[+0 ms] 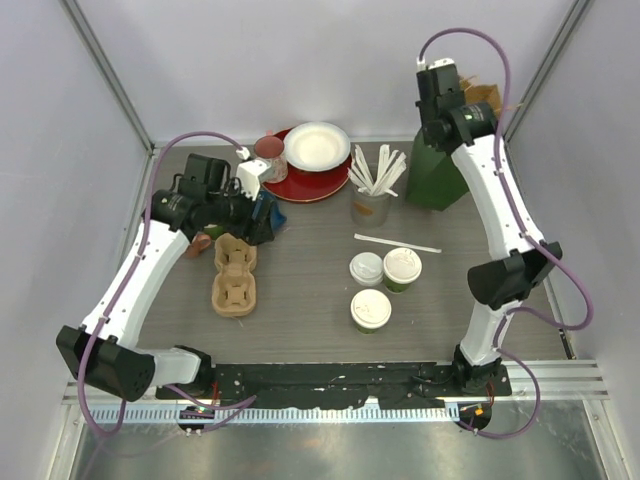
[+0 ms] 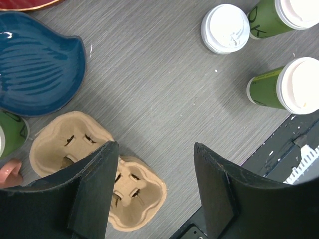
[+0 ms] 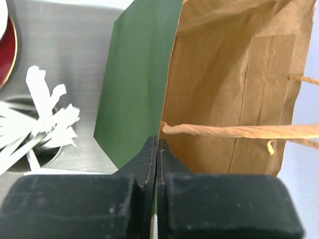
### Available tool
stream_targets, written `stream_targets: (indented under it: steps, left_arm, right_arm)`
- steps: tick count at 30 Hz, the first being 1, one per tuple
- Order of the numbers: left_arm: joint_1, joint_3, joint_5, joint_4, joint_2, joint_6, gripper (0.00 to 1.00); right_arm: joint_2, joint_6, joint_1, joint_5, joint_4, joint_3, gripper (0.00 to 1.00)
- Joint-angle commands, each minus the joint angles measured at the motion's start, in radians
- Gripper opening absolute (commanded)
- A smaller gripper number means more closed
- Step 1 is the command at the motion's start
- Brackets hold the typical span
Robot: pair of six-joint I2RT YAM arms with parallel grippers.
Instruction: Pack the takeout coffee
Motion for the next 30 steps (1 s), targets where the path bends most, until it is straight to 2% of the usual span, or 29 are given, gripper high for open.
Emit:
stream_targets:
  steps: [1,5,9,10,12,13,17,20,25,30]
  left_arm:
    - [0.030,0.031,-0.007,0.006,-0.036,-0.023,0.66]
    - [0.080,0.045,-0.021,0.015,-0.044,-0.053,0.66]
    - [0.133,0.079,-0.042,0.019,-0.046,-0.072,0.67]
    - [0.149,0.088,-0.052,0.016,-0.046,-0.073,0.67]
    - [0.166,0.117,-0.062,0.015,-0.046,-0.087,0.67]
    - [0.188,0.123,-0.084,0.022,-0.044,-0.096,0.67]
    - [0.263,0.129,-0.183,0.029,-0.056,-0.179,0.67]
    - [0.312,0.116,-0.269,0.023,-0.079,-0.210,0.66]
    - [0.373,0.090,-0.368,0.026,-0.102,-0.215,0.66]
    - [0.390,0.082,-0.378,0.018,-0.099,-0.186,0.66]
  right_arm:
    - [-0.165,-0.119,-0.003,0.135,0.185,0.110,0.01]
    - [-0.290,-0.180,0.024,0.060,0.330,0.135,0.01]
    - [-0.375,-0.292,0.196,-0.064,0.493,0.112,0.01]
    - [-0.381,-0.321,0.301,-0.107,0.493,0.115,0.01]
    - [-0.376,-0.398,0.407,-0.252,0.448,0.133,0.01]
    - [-0.372,-0.418,0.529,-0.276,0.434,0.130,0.01]
    - [-0.306,-0.455,0.740,-0.293,0.320,0.132,0.01]
    - [-0.278,-0.469,0.843,-0.241,0.230,0.109,0.01]
    - [-0.343,-0.443,0.890,-0.233,0.200,-0.008,0.01]
    - [-0.415,-0.427,0.893,-0.385,0.139,-0.141,0.01]
